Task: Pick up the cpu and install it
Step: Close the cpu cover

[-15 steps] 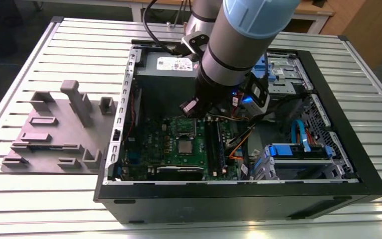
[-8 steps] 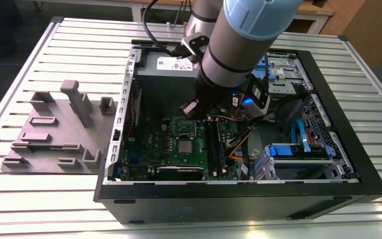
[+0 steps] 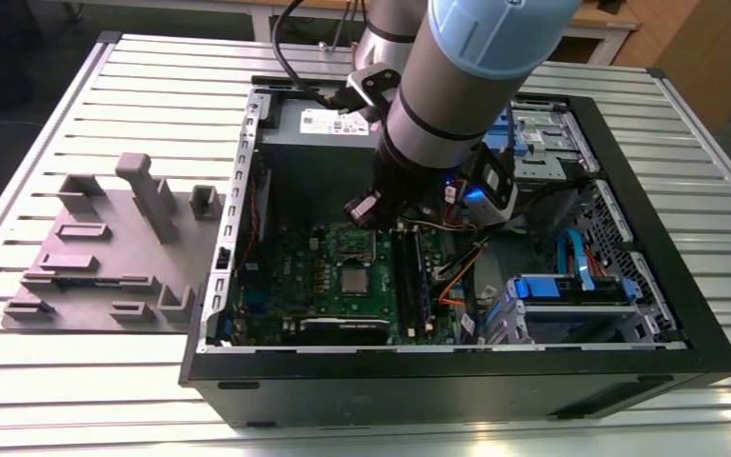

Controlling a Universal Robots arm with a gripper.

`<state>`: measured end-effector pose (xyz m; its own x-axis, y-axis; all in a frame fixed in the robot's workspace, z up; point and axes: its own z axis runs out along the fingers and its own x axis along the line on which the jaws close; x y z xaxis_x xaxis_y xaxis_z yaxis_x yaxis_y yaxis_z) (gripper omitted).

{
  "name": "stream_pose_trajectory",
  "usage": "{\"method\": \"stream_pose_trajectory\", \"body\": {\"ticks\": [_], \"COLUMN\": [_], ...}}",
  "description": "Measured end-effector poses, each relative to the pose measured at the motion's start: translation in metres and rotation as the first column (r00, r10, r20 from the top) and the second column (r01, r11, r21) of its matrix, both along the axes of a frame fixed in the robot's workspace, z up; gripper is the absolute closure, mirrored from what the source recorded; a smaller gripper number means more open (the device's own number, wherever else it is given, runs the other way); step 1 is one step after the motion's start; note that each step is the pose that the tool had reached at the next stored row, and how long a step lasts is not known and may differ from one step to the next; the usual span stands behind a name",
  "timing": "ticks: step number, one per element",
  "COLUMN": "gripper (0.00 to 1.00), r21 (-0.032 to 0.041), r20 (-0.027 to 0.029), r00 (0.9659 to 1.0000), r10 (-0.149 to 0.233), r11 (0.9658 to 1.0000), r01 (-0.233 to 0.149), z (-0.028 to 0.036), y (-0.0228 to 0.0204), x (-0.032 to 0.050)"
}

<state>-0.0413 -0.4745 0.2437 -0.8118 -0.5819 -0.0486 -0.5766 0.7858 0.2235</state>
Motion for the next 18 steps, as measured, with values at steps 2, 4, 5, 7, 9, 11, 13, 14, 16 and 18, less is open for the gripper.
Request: {"method": "stream_pose_trajectory", "body": {"ticks": [2, 4, 5, 7, 9, 11, 13, 14, 16, 18], "gripper": [0.89, 0.89, 0.89, 0.89, 0.89, 0.89, 0.89, 0.89, 0.89, 0.89], "r21": [-0.0001, 0.0000, -0.0001, -0.0001, 0.0000, -0.0001, 0.0000, -0.0001, -0.0001, -0.0001], "r20": [-0.0001, -0.0001, 0.0000, -0.0001, 0.0000, -0.0001, 0.0000, -0.0001, -0.0001, 0.0000], "r00": [1.0000, 1.0000, 1.0000, 1.0000, 1.0000, 1.0000, 1.0000, 1.0000, 1.0000, 1.0000], "r10": [0.000, 0.000, 0.000, 0.000, 0.000, 0.000, 0.000, 0.000, 0.000, 0.000], "r11": [1.0000, 1.0000, 1.0000, 1.0000, 1.0000, 1.0000, 1.0000, 1.0000, 1.0000, 1.0000], "r01": [0.000, 0.000, 0.000, 0.000, 0.000, 0.000, 0.000, 0.000, 0.000, 0.000], "z": [0.0000, 0.0000, 0.0000, 0.0000, 0.0000, 0.0000, 0.0000, 0.0000, 0.0000, 0.0000], "y": [-0.0013, -0.0026, -0.0031, -0.0041, -0.0050, -0.0059, -0.0068, -0.0072, -0.0079, -0.0086], "x": [0.0000, 0.0000, -0.0001, 0.0000, 0.0000, 0.0000, 0.0000, 0.0000, 0.0000, 0.0000]}}
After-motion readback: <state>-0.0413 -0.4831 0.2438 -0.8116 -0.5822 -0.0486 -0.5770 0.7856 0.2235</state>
